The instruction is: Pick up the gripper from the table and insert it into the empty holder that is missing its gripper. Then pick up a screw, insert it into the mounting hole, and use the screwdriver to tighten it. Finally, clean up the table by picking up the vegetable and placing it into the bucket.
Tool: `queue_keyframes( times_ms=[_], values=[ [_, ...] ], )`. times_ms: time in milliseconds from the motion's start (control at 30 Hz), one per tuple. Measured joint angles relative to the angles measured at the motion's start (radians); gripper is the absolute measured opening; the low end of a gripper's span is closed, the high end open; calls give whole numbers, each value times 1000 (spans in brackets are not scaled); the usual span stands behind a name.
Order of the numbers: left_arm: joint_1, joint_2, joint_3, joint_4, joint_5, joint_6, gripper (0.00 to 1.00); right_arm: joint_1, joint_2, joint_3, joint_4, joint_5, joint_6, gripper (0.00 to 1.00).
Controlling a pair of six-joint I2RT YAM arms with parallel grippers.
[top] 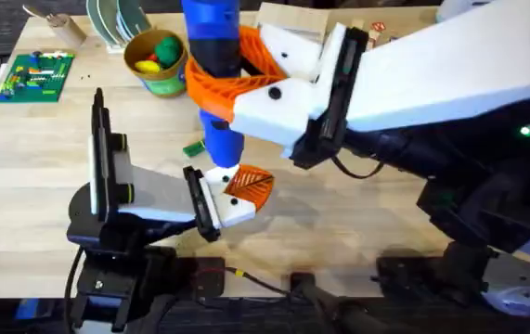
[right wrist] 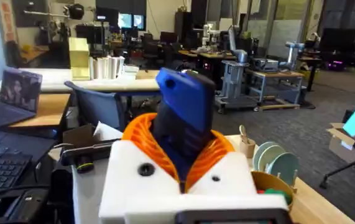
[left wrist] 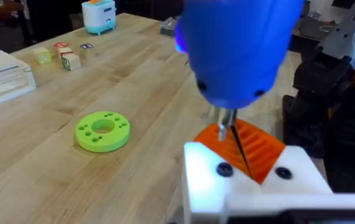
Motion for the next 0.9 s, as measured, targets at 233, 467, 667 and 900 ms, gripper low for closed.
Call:
queue_keyframes(
  times_ms=[233, 467, 667, 900],
  values=[
    [0, 0, 0, 0, 0, 0, 13, 19, 22, 0, 23, 0, 6, 24],
    [0, 0, 0, 0, 0, 0, 13, 20, 26, 0, 22, 0, 6, 24],
    [0, 0, 0, 0, 0, 0, 13, 20, 39, 0, 20, 0, 11, 24],
    [0, 0, 0, 0, 3, 0, 13, 21, 66, 0, 17, 2, 24, 24]
  ],
)
